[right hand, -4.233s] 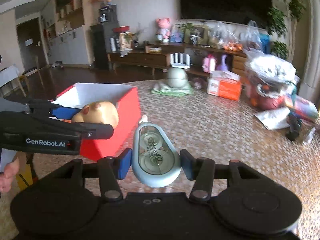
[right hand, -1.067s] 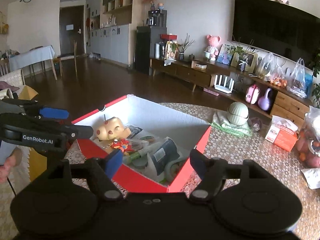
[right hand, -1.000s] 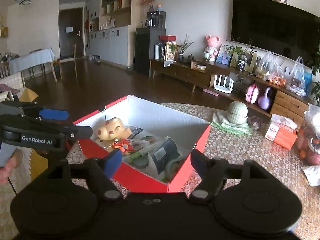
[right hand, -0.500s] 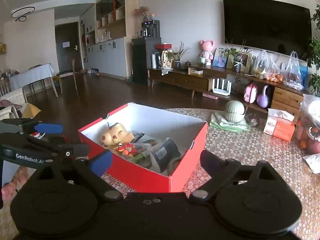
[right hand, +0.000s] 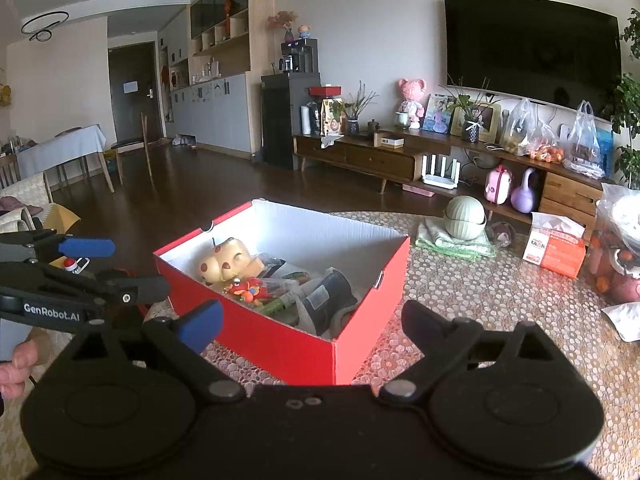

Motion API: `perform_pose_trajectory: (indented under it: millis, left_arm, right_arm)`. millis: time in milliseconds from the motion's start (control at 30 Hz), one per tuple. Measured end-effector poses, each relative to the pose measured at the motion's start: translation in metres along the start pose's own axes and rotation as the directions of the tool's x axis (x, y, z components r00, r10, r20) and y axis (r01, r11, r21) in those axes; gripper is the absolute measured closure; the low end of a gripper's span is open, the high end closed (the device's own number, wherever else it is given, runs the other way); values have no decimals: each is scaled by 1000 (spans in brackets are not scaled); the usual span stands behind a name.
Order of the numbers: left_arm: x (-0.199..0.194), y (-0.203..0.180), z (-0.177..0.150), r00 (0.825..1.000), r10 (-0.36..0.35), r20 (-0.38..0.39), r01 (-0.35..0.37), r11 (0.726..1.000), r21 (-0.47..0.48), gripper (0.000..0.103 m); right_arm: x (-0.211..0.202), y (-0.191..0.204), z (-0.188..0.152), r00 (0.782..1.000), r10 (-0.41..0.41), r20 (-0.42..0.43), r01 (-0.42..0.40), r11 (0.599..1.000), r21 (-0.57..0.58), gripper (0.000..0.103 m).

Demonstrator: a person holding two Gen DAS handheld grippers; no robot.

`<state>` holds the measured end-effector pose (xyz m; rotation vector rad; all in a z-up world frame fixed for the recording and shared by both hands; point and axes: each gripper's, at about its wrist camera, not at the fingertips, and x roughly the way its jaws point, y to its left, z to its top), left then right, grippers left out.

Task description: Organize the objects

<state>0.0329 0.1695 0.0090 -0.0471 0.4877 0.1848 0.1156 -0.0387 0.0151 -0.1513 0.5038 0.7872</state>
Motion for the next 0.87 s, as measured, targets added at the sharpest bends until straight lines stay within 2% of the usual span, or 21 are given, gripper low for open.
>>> perform_pose_trajectory:
  millis: [167,300,667,867]
  left_arm:
    - [1,1,1,1000,-11,-3,11,1000,-26,0]
    - [0,-3,1,999,35,11,-35,999,-2,0]
    - [3,-8,10,999,30,-18,-30,1000,3,0]
    - [2,-12,22,999,34,-20,-34,999,-2,0]
  right_arm:
    - [0,-1,-2,1000,3,0,-3,1000,5,7]
    - [-1,-1,-3,1000,1,3,-1,1000,11,7]
    - [-8,-4,11,1000,4,-15,-3,999,50,7]
    - [-18,-6,16,1000,11,12,-11,999,49,7]
